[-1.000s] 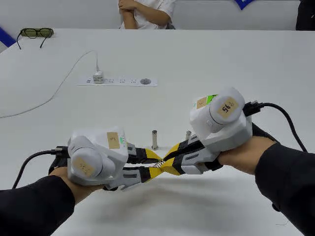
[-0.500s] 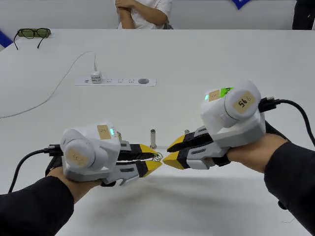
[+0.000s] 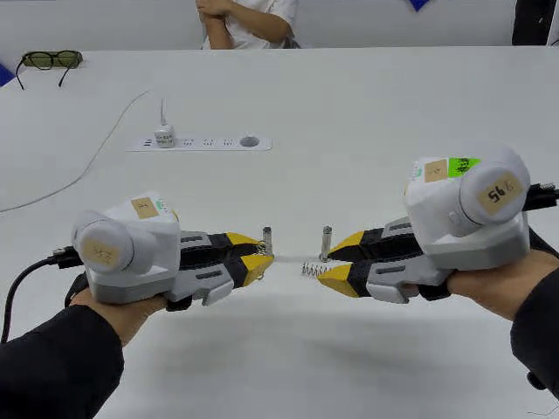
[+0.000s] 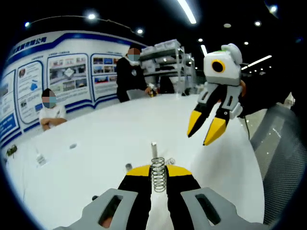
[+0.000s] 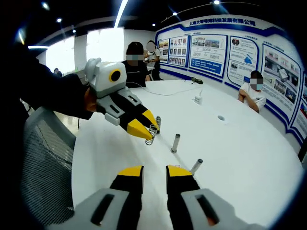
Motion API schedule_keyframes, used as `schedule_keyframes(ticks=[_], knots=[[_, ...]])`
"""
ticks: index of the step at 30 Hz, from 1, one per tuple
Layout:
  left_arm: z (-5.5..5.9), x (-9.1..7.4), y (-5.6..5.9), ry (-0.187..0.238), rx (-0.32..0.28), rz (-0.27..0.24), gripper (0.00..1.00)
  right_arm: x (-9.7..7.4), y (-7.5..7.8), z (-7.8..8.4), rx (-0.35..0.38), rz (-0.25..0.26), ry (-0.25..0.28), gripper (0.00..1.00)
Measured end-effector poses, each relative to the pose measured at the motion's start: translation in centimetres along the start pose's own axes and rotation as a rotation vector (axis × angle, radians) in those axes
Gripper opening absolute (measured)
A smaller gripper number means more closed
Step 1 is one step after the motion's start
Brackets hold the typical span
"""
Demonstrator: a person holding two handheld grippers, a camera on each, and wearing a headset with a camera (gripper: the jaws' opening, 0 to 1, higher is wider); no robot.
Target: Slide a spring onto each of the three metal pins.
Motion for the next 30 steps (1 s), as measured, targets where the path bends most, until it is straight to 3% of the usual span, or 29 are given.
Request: schedule_keyframes(ticks=[6, 16, 23, 30], knots=[[-0.9, 0.1, -0.9, 0.049, -0.064, -0.046, 0.1, -1.5, -0.1, 0.8, 0.005, 0.045, 0.017, 0.21], [-2.4, 1.0, -1.9, 0.114, -0.113, -0.109, 0.1, -3.4, -0.1, 2.1, 0.037, 0.113, 0.062, 0.22], [-2.4, 1.5, -2.5, 0.126, -0.148, -0.139, 0.1, -3.7, -0.1, 2.6, 0.053, 0.145, 0.081, 0.22], [-2.3, 2.1, -2.9, 0.154, -0.174, -0.161, 0.1, -3.4, -0.1, 3.0, 0.066, 0.145, 0.087, 0.22]])
Point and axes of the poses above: the centre of the closed fingertips' face, and the gripper's own axes: x roughly forward along the fingers, y roughly to its right, z roughly out of its underside, the point moved 10 cm from there along -x, roughly backward along the fingers, and after that the axes turned 12 degrees about -z, right-handed, at the moved point
